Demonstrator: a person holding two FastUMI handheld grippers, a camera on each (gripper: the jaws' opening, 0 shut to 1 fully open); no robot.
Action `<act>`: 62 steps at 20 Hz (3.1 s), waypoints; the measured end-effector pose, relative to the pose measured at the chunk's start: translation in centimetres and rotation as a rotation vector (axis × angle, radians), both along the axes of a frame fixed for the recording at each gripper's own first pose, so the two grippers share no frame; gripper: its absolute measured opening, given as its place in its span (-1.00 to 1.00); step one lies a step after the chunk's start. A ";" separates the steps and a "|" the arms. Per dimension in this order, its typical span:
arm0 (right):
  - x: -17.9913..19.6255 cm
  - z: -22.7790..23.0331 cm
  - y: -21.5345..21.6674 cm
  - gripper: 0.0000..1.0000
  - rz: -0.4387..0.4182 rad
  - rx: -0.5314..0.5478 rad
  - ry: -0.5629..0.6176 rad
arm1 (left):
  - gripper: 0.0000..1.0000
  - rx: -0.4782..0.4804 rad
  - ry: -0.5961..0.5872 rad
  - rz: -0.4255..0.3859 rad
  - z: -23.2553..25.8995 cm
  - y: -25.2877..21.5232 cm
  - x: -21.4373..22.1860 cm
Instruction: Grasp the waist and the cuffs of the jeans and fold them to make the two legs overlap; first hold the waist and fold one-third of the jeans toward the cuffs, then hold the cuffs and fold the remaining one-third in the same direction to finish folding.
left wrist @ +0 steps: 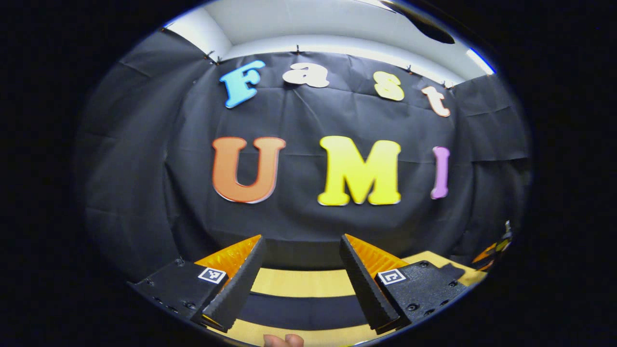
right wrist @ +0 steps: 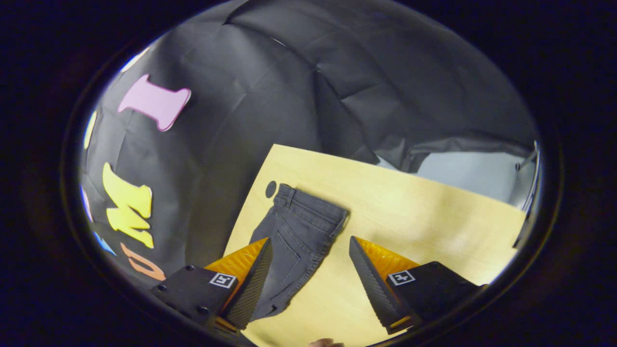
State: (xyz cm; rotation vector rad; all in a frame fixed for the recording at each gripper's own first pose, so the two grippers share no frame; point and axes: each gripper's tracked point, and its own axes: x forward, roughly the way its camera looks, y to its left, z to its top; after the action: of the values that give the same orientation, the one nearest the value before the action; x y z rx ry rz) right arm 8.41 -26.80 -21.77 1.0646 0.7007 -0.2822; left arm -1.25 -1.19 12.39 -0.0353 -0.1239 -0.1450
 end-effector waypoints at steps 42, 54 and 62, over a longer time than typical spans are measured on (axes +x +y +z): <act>7.7 0.7 7.2 -0.89 0.048 -0.222 -0.019 | 0.99 -0.054 0.126 0.034 -1.5 -3.6 -7.5; 5.9 13.5 18.9 -0.89 0.373 -0.731 -0.326 | 0.97 -0.093 0.174 0.062 -3.2 -2.1 -7.8; 3.9 15.2 25.4 -0.89 0.660 -0.889 -0.447 | 0.97 -0.137 0.199 0.134 -4.4 1.4 -9.0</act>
State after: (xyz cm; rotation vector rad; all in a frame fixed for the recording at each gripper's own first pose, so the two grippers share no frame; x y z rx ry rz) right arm 12.30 -1.39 -6.53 0.0067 0.4067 0.2139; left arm -10.25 0.22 7.95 -0.1769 0.0625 0.0017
